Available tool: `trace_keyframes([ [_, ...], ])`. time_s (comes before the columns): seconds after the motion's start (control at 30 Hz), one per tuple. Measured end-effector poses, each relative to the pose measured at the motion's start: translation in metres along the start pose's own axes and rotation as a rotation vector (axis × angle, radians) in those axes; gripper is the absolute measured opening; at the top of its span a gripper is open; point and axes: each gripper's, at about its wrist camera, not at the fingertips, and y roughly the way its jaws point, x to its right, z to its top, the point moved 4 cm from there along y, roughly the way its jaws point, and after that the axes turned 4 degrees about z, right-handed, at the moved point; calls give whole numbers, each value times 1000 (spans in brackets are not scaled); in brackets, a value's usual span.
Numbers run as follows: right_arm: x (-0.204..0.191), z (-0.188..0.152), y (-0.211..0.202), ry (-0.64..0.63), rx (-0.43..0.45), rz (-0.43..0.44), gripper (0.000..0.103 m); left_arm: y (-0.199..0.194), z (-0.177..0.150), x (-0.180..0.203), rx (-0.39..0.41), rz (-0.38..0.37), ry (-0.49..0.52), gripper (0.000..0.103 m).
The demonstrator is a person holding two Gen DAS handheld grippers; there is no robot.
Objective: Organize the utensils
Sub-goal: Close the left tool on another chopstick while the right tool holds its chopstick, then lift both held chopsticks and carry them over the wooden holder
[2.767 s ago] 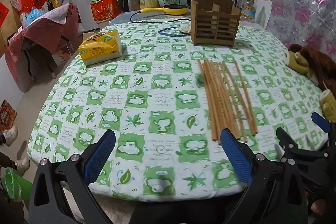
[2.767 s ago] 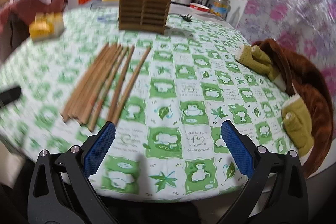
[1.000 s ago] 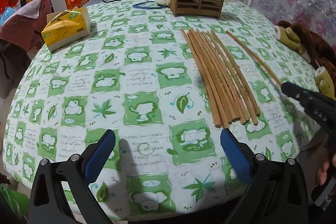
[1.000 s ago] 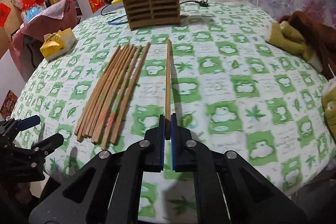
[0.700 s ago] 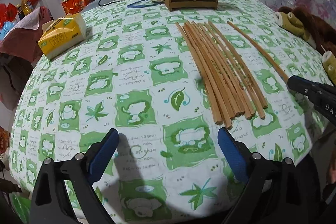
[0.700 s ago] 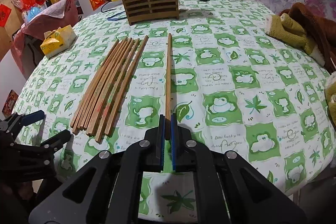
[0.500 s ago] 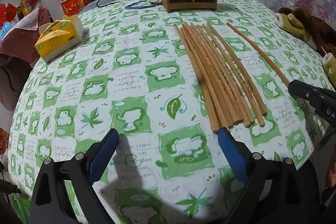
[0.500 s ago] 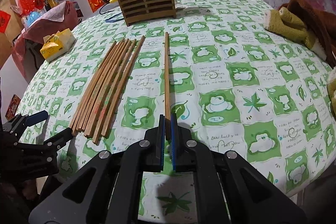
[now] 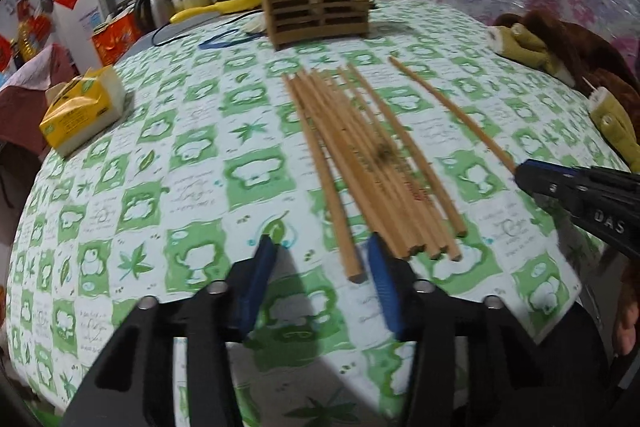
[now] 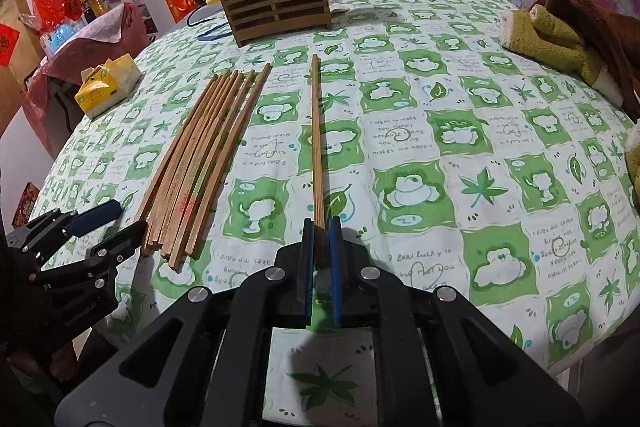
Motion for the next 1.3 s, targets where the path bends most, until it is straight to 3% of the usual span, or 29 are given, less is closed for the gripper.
trace_keyframes([
  [0.13,-3,-1,1,-17,-1,-14,11,-1,0,5,12,-20,17,31],
  [0.67,-6,-7,0,-51,52,-45,12,-3,-4,1,49,-39,-41,33],
  [0.73,-6,-7,0,-46,51,-48,10,-3,-3,1,43,-45,-45,31],
  [0.87,-2,-7,-1,-14,43,-16,6,-4,-1,-3,10,-49,-55,8],
  [1.1,-3,-5,-13,-5,45,19,6,-12,-5,-10,-27,-46,-63,7],
  [1.3,-9,9,-39,-40,107,23,6,-41,3,-20,30,-19,-46,6],
])
